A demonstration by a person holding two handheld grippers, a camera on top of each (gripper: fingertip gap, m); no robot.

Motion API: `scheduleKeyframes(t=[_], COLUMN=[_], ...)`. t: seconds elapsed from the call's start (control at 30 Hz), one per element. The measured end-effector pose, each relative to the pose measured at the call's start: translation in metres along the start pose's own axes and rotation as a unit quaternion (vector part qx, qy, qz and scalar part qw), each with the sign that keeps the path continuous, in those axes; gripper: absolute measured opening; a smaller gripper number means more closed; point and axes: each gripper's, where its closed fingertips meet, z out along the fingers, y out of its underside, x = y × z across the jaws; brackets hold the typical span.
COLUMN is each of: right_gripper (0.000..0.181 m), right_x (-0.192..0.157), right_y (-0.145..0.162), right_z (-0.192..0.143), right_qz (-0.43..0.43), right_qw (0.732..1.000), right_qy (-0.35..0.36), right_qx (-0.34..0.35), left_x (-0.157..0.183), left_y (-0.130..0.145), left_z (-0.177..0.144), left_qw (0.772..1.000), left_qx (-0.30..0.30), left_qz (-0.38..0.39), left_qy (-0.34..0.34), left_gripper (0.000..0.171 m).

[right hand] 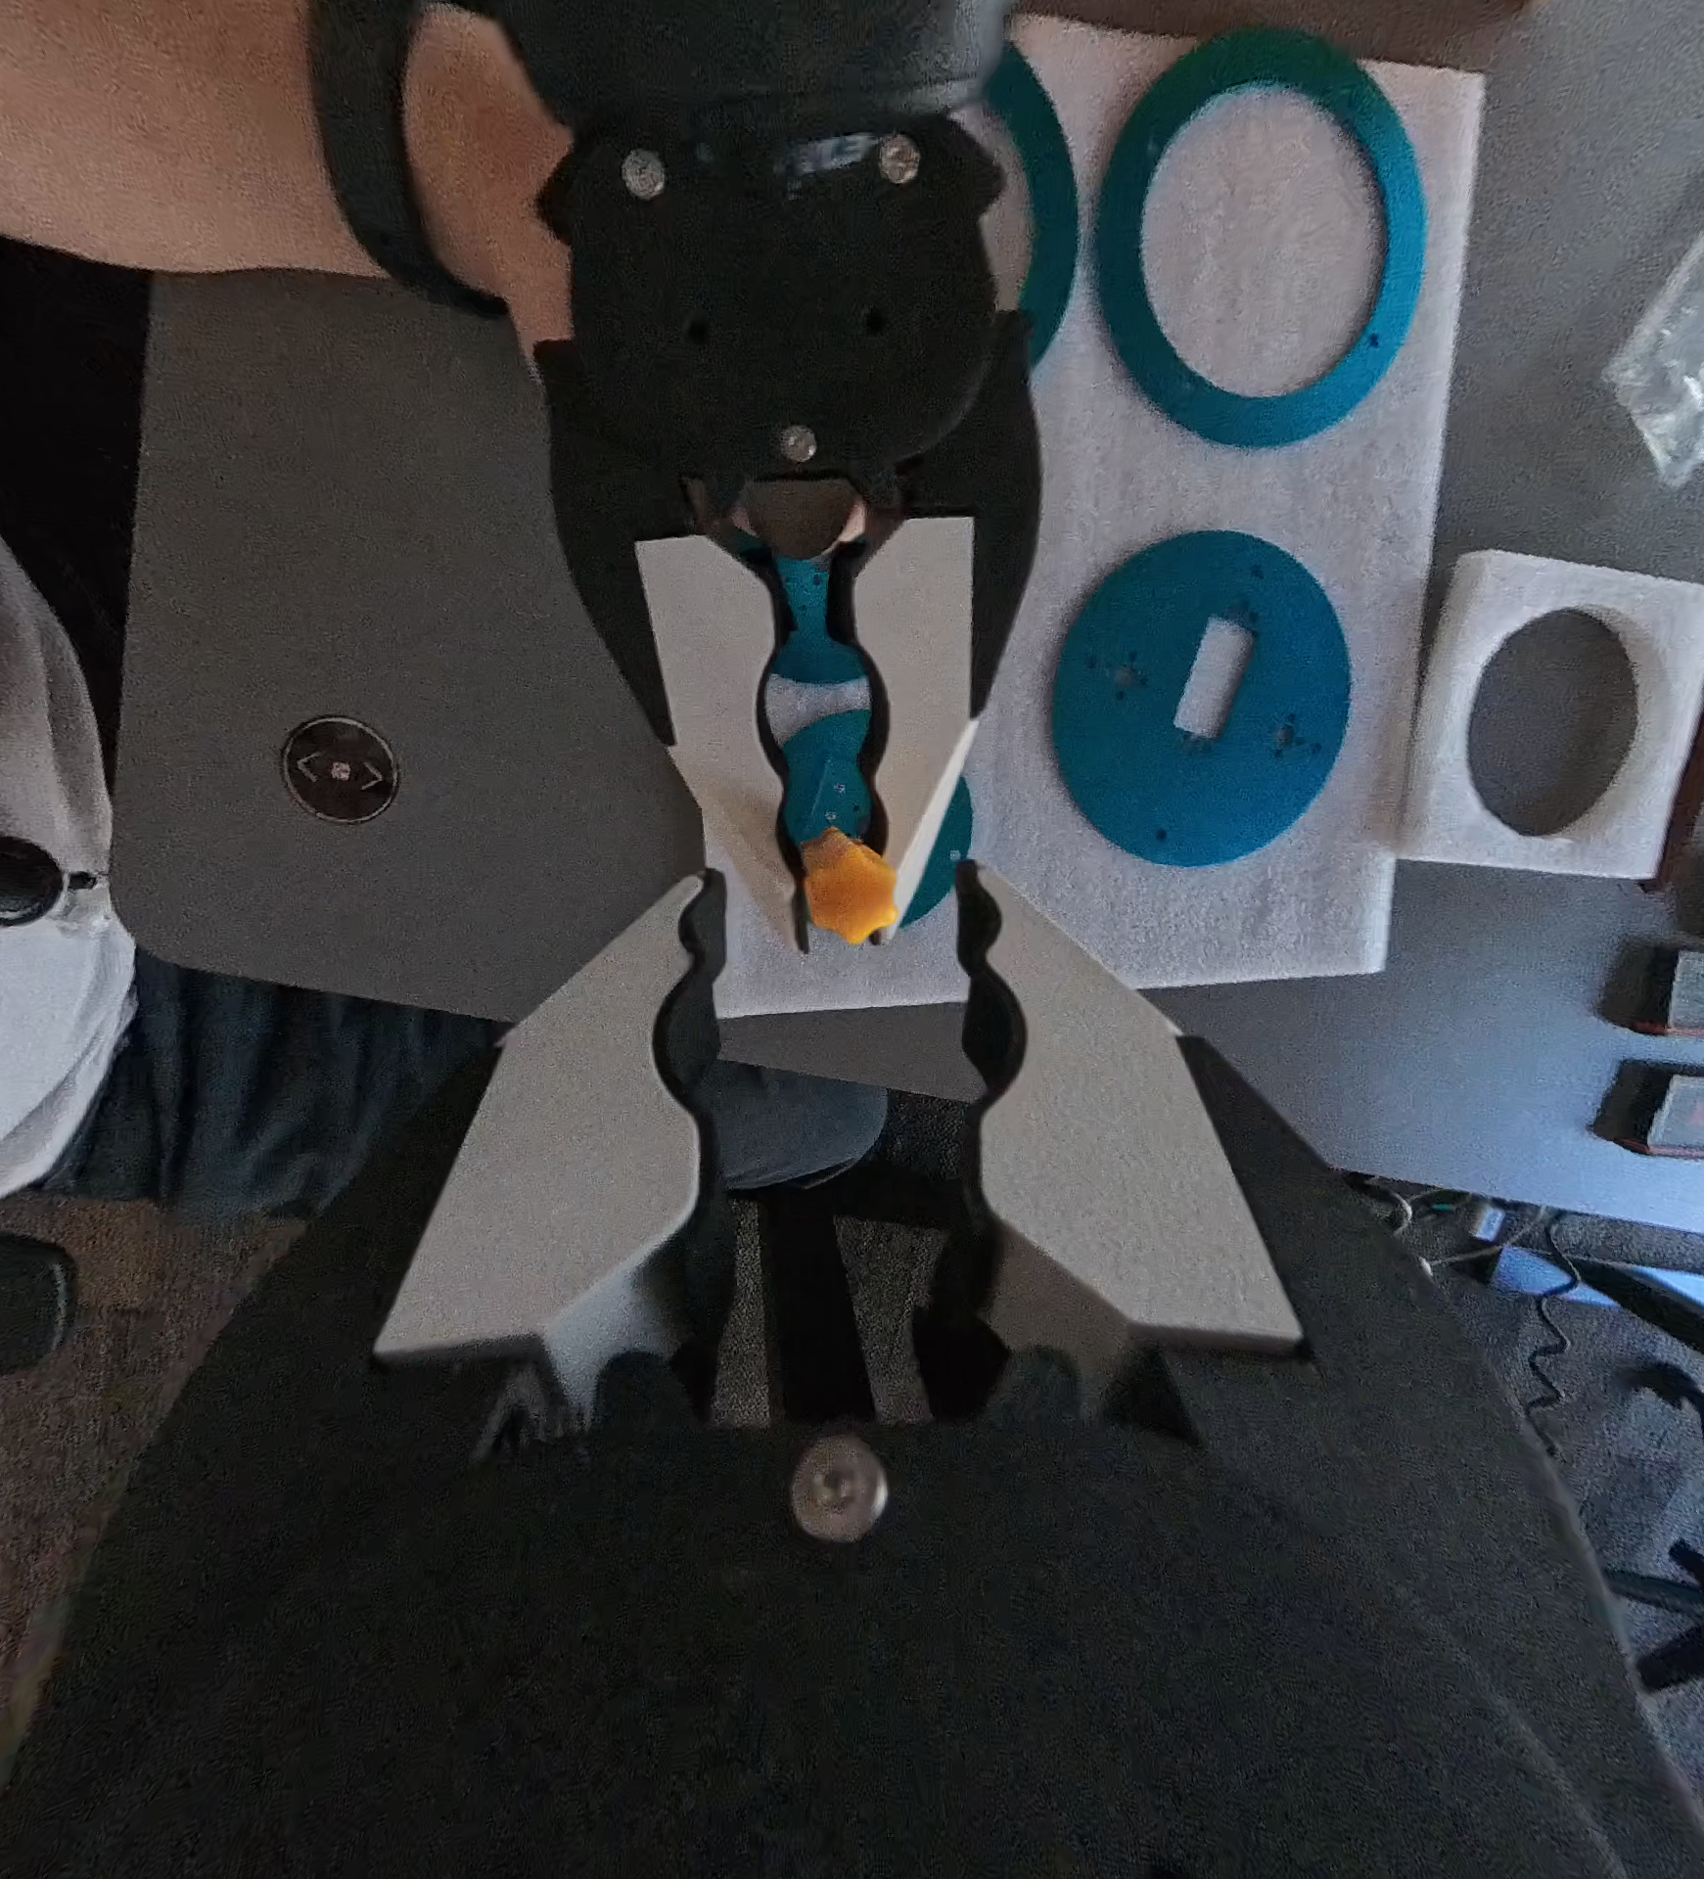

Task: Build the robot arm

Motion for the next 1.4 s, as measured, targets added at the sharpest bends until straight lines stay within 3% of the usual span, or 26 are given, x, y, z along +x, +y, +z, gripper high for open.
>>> scheduleKeyframes(t=[0.07, 0.13, 0.2, 0.3, 0.37, 0.4, 0.47, 0.6, 0.73, 0.83, 0.93, 1.13, 1.27, 1.33, 1.4], right_gripper=[0.039, 0.017, 0.016, 0.017, 0.017, 0.017, 0.017, 0.030, 0.023, 0.018, 0.018, 0.019, 0.018, 0.029, 0.017], right_x=[-0.003, -0.004, -0.004, 0.002, 0.010, 0.011, 0.007, 0.011, 0.002, 0.000, 0.002, 0.008, 0.004, 0.007, 0.001], right_y=[0.006, 0.011, 0.009, 0.007, 0.005, 0.004, 0.003, -0.002, 0.005, 0.012, 0.013, 0.011, 0.009, 0.008, 0.009], right_z=[0.006, 0.011, 0.011, 0.013, 0.016, 0.016, 0.015, 0.013, 0.014, 0.018, 0.018, 0.021, 0.021, 0.020, 0.022], right_qz=[-0.032, -0.055, -0.036, 0.081, 0.210, 0.229, 0.206, 0.077, 0.040, 0.051, 0.121, 0.247, 0.189, 0.141, 0.107], right_qw=[0.999, 0.997, 0.998, 0.996, 0.977, 0.973, 0.978, 0.995, 0.999, 0.998, 0.993, 0.968, 0.981, 0.989, 0.994], right_qy=[-0.016, -0.019, -0.025, -0.017, 0.015, 0.031, 0.044, 0.059, 0.014, -0.001, -0.006, 0.052, 0.036, 0.037, 0.009], right_qx=[-0.027, -0.045, -0.041, -0.027, -0.009, -0.001, -0.007, -0.006, -0.018, -0.021, -0.009, -0.005, -0.012, -0.001, -0.002], left_x=[0.001, 0.002, 0.003, -0.002, -0.008, -0.009, -0.005, -0.004, -0.002, -0.001, -0.003, -0.006, -0.003, -0.001, 0.000], left_y=[0.000, 0.000, 0.000, 0.001, 0.002, 0.002, 0.002, 0.001, 0.000, 0.000, -0.001, 0.000, -0.001, -0.001, -0.001], left_z=[0.000, 0.001, 0.000, -0.001, 0.001, 0.001, 0.001, 0.001, 0.005, 0.005, 0.006, 0.007, 0.007, 0.008, 0.010], left_qw=[1.000, 1.000, 1.000, 1.000, 1.000, 1.000, 1.000, 1.000, 1.000, 1.000, 1.000, 1.000, 1.000, 1.000, 1.000], left_qx=[0.001, 0.000, -0.001, -0.003, -0.008, -0.011, -0.010, -0.006, -0.004, -0.003, 0.002, -0.001, 0.001, 0.002, 0.002], left_qz=[0.002, 0.007, 0.006, -0.001, -0.001, 0.003, 0.006, 0.003, 0.005, 0.002, -0.011, -0.013, -0.003, -0.005, -0.005], left_qy=[0.002, 0.004, 0.007, -0.004, -0.025, -0.029, -0.020, -0.016, -0.011, -0.005, -0.006, -0.017, -0.013, -0.006, -0.002], left_gripper=[0.015, 0.016, 0.016, 0.016, 0.016, 0.015, 0.015, 0.015, 0.015, 0.014, 0.014, 0.012, 0.012, 0.011, 0.011])
